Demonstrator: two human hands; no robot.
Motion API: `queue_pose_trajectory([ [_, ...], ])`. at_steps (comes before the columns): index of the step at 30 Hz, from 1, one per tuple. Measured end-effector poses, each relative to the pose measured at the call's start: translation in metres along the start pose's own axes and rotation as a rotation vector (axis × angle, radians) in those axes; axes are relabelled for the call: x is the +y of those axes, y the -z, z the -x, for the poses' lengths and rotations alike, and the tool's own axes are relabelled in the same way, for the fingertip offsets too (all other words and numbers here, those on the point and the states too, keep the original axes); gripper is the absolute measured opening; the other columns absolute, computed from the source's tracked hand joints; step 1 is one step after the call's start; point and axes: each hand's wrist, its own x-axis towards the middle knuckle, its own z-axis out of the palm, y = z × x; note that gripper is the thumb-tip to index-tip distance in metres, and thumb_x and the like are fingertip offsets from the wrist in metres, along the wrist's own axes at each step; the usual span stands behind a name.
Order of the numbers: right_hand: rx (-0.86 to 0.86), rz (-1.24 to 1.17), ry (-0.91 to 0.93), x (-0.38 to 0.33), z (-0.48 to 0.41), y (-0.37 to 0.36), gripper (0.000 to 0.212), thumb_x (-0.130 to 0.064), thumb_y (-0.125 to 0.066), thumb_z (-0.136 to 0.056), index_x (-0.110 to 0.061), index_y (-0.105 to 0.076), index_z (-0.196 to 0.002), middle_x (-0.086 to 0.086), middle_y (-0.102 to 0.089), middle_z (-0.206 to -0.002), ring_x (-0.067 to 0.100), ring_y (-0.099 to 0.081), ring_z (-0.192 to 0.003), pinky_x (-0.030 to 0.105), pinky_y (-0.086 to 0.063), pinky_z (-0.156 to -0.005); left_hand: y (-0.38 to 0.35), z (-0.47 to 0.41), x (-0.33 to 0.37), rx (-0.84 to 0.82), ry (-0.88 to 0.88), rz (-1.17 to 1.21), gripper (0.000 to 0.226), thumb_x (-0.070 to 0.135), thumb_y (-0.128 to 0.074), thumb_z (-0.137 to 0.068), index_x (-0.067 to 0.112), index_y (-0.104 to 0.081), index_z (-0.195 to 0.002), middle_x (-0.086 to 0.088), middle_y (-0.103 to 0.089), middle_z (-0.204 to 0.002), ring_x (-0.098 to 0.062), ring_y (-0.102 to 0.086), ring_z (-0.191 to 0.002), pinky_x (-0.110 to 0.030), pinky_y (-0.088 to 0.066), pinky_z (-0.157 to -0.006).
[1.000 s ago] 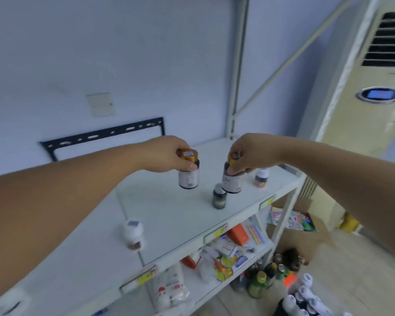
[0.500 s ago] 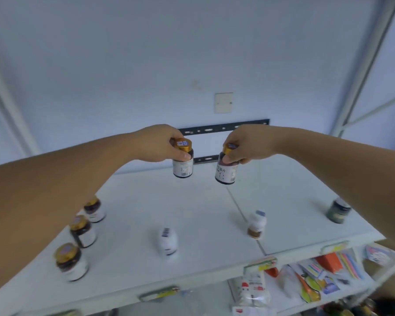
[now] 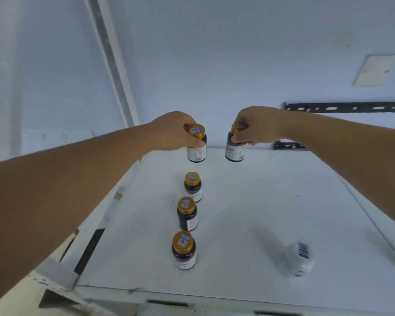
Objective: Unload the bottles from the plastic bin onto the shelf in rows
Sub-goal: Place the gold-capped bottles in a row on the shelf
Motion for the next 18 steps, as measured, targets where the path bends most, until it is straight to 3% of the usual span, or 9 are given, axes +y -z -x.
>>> queue_pose_trajectory([
  [4, 0.003, -0.036, 0.063, -0.010, -0.055, -0.020, 0.019, -0.030, -0.069, -0.082, -0.018, -0.061, -0.095, -0.007, -0.058, -0.087, 0.015, -0.058, -0.074, 0.028, -0.044, -0.065, -0.026, -0.016, -0.033, -0.022, 0.065, 0.041, 0.042, 0.043, -0.077, -0.079, 0.020, -0.068, -0.113, -0.001, -0.068, -0.108, -0.017, -0.063, -0.094, -0.036, -0.054, -0.081],
  [9, -0.046, -0.045, 0.104, -0.013, -0.122, -0.058, 0.023, -0.024, -0.067, -0.083, -0.017, -0.061, -0.103, -0.001, -0.058, -0.108, 0.024, -0.057, -0.095, 0.030, -0.043, -0.071, -0.065, -0.041, -0.061, -0.036, 0.126, 0.086, 0.042, 0.040, -0.078, -0.080, 0.019, -0.067, -0.114, -0.003, -0.069, -0.108, -0.020, -0.064, -0.094, -0.041, -0.056, -0.083],
  [13, -0.077, -0.054, 0.112, -0.010, -0.160, -0.085, 0.033, -0.025, -0.068, -0.084, -0.015, -0.061, -0.114, 0.004, -0.059, -0.116, 0.024, -0.056, -0.094, 0.027, -0.043, -0.063, -0.092, -0.056, -0.078, -0.063, 0.158, 0.119, 0.037, 0.039, -0.079, -0.079, 0.020, -0.069, -0.108, -0.002, -0.070, -0.103, -0.020, -0.065, -0.092, -0.045, -0.055, -0.087],
  [16, -0.092, -0.072, 0.092, -0.006, -0.180, -0.108, 0.041, -0.025, -0.068, -0.085, -0.009, -0.059, -0.121, 0.012, -0.061, -0.122, 0.030, -0.060, -0.097, 0.033, -0.050, -0.069, -0.108, -0.063, -0.087, -0.091, 0.171, 0.121, 0.040, 0.041, -0.079, -0.079, 0.022, -0.067, -0.113, 0.001, -0.068, -0.106, -0.019, -0.063, -0.096, -0.038, -0.053, -0.087],
  [18, -0.104, -0.121, 0.066, -0.003, -0.188, -0.124, 0.044, -0.024, -0.068, -0.085, -0.006, -0.057, -0.123, 0.018, -0.061, -0.121, 0.027, -0.056, -0.086, 0.030, -0.044, -0.063, -0.116, -0.065, -0.092, -0.092, 0.183, 0.152, 0.047, 0.042, -0.079, -0.079, 0.025, -0.063, -0.120, 0.006, -0.065, -0.109, -0.017, -0.061, -0.100, -0.031, -0.051, -0.082],
])
